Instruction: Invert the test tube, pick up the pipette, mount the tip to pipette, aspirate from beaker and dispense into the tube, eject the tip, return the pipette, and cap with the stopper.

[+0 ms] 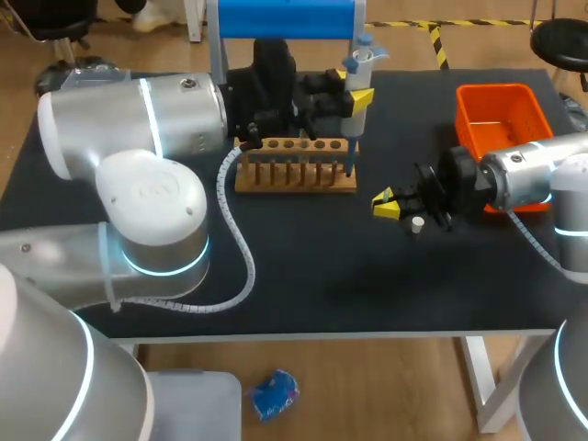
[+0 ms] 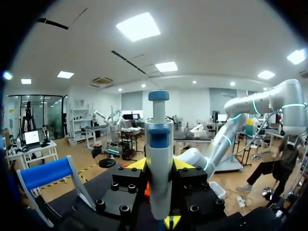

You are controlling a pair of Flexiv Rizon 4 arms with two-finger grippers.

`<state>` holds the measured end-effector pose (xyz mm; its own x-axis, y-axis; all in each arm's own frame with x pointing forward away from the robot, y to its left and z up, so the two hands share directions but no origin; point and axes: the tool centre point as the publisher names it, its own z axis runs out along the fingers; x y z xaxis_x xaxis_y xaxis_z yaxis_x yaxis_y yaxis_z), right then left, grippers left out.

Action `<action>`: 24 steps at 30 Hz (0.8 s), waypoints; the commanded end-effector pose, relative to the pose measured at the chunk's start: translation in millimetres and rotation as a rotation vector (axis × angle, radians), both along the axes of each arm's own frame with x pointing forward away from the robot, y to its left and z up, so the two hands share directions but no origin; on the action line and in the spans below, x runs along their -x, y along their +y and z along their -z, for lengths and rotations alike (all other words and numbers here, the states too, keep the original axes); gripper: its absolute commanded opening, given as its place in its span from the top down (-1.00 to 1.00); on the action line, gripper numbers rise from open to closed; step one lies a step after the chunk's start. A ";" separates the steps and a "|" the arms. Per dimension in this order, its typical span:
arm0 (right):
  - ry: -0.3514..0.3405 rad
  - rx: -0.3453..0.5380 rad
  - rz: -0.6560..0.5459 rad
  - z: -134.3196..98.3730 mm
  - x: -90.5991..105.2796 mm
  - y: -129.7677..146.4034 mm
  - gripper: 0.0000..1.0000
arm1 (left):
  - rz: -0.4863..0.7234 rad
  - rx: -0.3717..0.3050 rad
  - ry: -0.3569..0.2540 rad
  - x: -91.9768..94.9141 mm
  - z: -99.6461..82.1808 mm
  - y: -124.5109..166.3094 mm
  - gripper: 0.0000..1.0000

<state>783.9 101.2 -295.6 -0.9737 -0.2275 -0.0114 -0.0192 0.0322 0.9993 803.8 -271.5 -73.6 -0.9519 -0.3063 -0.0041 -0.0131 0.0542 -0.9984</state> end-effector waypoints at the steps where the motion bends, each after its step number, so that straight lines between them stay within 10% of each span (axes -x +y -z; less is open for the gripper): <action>1: 0.000 0.001 -0.002 -0.6 0.2 -1.1 1.00 | -0.007 0.004 -0.005 -0.3 2.0 1.9 1.00; 24: -0.077 -0.018 -0.036 -12.0 -16.5 54.9 1.00 | -0.007 0.004 -0.005 -0.3 2.0 1.9 1.00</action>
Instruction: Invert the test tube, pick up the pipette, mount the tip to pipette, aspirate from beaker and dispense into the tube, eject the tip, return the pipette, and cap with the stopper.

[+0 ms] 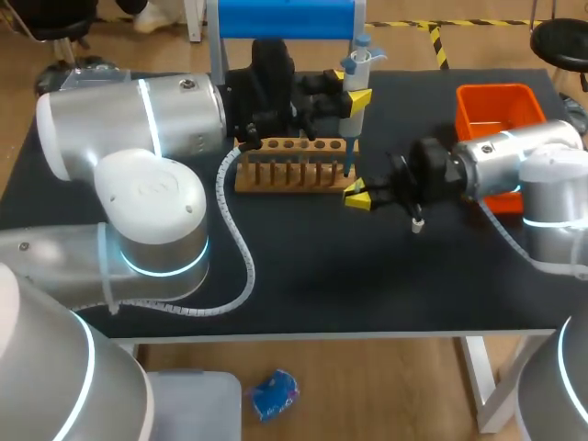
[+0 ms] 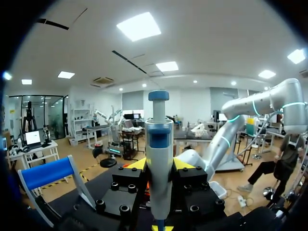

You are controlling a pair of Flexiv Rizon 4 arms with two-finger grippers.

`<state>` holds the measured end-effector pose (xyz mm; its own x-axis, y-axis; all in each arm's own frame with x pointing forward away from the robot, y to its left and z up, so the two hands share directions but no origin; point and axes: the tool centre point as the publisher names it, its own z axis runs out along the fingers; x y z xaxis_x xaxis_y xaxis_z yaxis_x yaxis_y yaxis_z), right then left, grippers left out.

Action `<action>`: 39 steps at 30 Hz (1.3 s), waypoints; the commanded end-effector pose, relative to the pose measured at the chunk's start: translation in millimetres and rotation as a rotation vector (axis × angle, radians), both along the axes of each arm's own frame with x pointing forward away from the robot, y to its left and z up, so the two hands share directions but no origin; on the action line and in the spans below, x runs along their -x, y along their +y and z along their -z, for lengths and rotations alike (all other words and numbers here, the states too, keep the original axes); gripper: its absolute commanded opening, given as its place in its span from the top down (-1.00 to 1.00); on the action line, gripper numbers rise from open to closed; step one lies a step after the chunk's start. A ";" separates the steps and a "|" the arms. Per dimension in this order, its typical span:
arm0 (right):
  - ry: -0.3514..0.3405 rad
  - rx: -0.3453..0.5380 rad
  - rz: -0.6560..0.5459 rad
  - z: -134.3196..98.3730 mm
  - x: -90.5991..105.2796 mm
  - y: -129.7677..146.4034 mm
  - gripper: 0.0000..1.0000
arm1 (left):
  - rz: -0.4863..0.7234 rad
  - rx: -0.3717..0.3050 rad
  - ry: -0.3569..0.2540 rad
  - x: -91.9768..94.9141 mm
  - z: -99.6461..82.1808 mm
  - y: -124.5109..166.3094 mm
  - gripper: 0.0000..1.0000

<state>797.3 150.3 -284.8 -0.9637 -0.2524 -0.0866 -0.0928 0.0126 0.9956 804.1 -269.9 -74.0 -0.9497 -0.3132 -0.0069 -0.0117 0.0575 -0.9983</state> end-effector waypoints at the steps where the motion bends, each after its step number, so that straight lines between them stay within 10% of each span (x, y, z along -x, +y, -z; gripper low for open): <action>1: -0.006 0.000 -0.010 -1.9 -3.4 6.9 1.00 | 0.000 0.007 -0.003 0.0 1.6 0.3 1.00; 39: -0.042 -0.032 -0.037 -21.1 -2.7 13.5 1.00 | 0.000 0.007 -0.003 0.0 1.6 0.3 1.00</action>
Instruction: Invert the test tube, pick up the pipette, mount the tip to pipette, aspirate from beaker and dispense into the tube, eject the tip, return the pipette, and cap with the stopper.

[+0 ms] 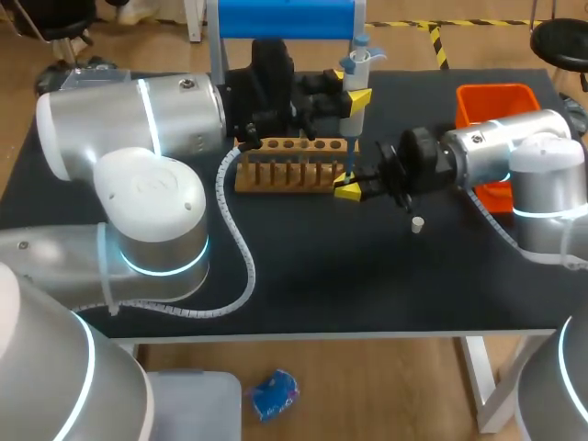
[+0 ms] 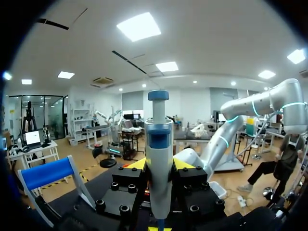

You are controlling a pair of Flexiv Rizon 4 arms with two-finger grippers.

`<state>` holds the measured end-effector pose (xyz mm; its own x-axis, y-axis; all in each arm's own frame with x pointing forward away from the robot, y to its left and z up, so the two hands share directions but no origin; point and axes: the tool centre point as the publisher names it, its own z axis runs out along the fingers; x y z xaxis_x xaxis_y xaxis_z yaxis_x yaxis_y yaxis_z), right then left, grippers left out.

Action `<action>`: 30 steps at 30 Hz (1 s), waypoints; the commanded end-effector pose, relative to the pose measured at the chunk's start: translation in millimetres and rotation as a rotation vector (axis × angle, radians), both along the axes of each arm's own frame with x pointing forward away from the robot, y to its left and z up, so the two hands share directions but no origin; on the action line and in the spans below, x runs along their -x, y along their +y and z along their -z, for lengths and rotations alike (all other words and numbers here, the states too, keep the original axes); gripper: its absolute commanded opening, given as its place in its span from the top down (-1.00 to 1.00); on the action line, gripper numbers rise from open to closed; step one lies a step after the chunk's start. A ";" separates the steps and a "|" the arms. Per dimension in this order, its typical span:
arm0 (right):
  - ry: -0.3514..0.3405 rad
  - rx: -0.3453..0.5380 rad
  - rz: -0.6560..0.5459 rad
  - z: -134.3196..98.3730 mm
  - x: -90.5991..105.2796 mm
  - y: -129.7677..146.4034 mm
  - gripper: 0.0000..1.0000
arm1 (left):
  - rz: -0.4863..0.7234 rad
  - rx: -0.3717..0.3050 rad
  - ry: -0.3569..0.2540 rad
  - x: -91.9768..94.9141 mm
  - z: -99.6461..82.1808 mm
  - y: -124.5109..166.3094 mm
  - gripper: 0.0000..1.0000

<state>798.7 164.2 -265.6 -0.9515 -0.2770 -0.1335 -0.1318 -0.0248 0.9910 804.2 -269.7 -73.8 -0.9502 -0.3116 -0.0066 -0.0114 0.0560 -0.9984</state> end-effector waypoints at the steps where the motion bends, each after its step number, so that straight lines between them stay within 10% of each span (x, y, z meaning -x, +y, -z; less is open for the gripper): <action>1: -0.003 0.006 -0.009 -2.7 -1.5 -0.4 1.00 | -0.001 0.006 -0.003 0.1 1.8 0.1 1.00; 30: 0.026 0.038 -0.015 -17.0 -5.8 2.8 1.00 | -0.001 0.006 -0.003 0.1 1.8 0.1 1.00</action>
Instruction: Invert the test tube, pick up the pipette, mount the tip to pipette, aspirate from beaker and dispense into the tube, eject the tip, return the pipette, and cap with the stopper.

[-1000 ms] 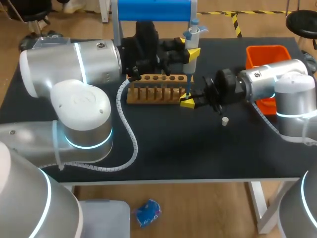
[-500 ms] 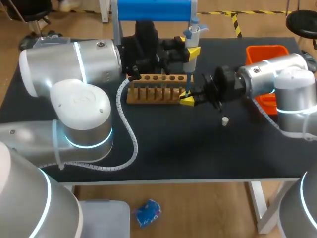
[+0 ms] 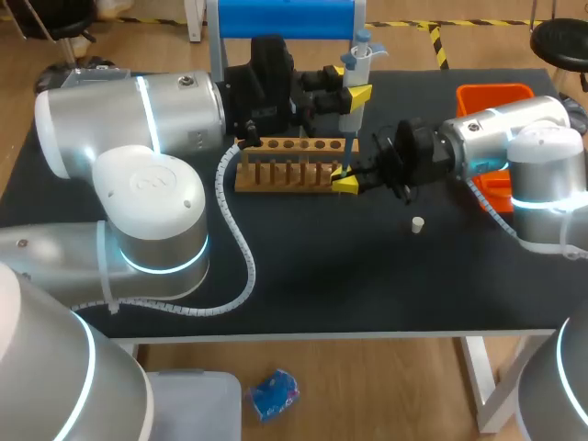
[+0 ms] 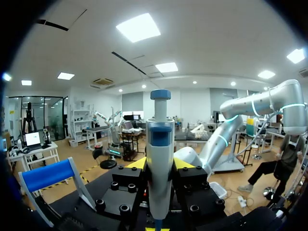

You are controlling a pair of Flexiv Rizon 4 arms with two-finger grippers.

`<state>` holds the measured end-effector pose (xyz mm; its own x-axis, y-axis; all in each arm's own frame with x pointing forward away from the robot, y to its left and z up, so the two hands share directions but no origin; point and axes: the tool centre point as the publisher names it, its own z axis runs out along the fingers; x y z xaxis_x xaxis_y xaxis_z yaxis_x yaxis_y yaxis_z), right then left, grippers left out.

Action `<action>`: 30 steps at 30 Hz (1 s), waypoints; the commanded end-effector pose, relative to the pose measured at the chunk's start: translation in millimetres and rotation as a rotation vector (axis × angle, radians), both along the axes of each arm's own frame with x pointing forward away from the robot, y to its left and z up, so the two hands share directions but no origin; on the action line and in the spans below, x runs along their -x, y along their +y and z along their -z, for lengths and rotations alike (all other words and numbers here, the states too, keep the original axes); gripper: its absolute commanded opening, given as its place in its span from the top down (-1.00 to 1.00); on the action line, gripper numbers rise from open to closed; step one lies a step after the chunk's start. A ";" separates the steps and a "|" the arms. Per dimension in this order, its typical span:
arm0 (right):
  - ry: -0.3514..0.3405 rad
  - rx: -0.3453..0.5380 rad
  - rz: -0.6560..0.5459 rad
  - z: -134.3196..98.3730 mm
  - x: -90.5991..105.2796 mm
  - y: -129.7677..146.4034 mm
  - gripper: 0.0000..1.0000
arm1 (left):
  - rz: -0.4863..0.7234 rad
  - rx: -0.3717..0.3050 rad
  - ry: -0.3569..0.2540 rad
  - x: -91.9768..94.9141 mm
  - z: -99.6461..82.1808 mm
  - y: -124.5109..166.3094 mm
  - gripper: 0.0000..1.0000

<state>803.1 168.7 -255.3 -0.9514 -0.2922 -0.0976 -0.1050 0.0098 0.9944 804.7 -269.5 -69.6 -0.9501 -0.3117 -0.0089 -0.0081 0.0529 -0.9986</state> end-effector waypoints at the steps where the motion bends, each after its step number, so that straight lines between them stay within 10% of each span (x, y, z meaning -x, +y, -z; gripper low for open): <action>1: -0.002 0.002 -0.003 -7.3 -1.4 -2.1 1.00 | -0.001 0.003 0.000 0.6 6.0 -0.1 1.00; 30: -0.040 -0.003 -0.014 -25.2 0.3 -0.7 1.00 | -0.001 0.003 0.000 0.6 6.0 -0.1 1.00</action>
